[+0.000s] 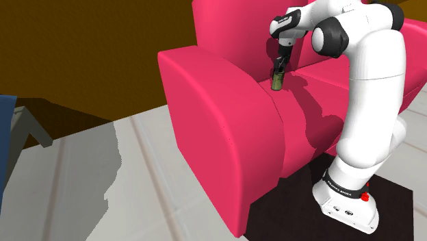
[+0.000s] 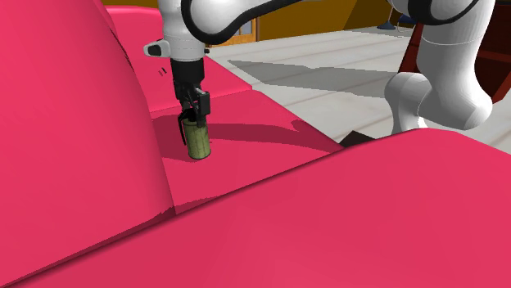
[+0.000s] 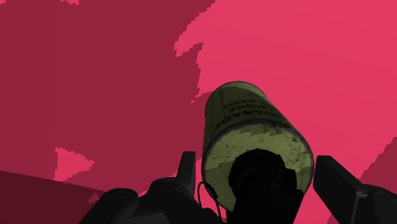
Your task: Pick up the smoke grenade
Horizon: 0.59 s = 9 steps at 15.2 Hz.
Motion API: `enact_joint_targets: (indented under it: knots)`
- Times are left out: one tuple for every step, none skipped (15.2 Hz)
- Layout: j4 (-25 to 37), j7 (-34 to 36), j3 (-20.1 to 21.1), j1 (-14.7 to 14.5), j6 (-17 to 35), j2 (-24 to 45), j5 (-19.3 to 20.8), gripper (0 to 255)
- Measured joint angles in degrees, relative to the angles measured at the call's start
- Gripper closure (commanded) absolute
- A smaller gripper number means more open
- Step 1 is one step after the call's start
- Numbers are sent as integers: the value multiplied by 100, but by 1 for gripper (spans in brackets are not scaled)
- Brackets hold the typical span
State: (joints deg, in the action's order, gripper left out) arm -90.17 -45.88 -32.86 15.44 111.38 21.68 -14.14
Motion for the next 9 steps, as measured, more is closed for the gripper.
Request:
enact_joint_targets:
  knots:
    - [1,1,0,-1,-1,0,0,255]
    - [-1,2,0,-1,-1,-1,1,255]
    - [-1,3,0,-2,-1,-1,2,255]
    - [-3,3,0,-3,-1,-3,3,255]
    - [-6,4,0,-4,0,-5,3,255]
    - [-2,-3,1,0,-1,-1,-1,255]
    - [24,-2,-2,4,-34,-2,4,255]
    - [59,3,-7,6,-82,-13,13,255]
    - [116,0,-11,18,-139,-13,16,255]
